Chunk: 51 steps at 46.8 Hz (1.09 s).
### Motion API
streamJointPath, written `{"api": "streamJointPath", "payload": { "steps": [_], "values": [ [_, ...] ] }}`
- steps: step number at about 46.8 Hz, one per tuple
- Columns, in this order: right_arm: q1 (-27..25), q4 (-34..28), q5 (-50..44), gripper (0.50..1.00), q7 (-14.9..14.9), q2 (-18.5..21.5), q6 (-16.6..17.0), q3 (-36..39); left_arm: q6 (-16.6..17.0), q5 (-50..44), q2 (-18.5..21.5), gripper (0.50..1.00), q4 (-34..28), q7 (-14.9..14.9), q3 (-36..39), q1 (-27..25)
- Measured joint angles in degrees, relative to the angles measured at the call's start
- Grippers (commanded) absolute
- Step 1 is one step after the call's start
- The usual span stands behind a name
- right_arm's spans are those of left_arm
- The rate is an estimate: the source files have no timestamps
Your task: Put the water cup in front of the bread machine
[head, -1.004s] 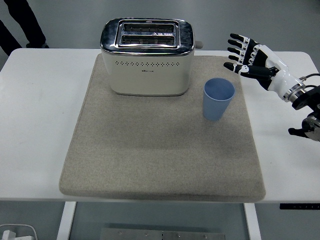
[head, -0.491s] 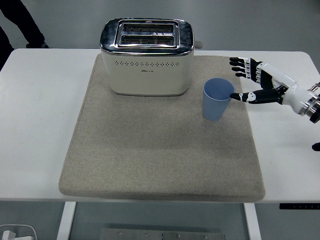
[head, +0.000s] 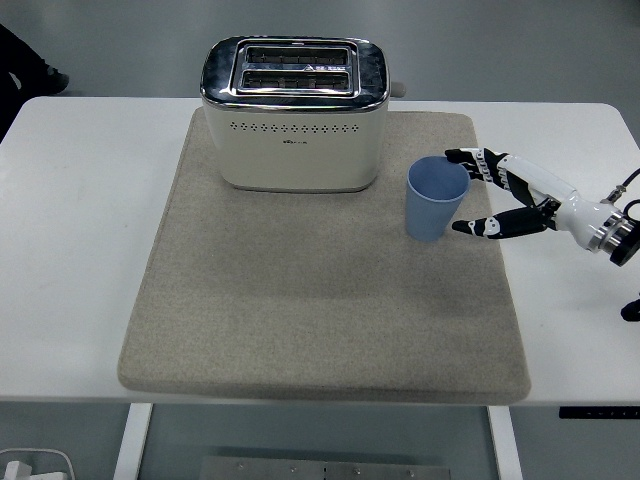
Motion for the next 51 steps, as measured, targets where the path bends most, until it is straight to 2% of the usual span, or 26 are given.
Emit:
{"api": "streamJointPath", "payload": {
  "steps": [20, 51],
  "values": [
    [0.3, -3.0, 0.1, 0.932, -0.2, 2.6, -0.3, 0.0, 0.0, 0.0, 0.0, 1.0, 0.0, 0.0, 0.0, 0.0],
    [1.2, -3.2, 1.3, 0.932, -0.1, 2.6, -0.2, 1.9, 0.0, 0.0, 0.0, 1.0, 0.0, 0.0, 0.0, 0.0]
  ]
}}
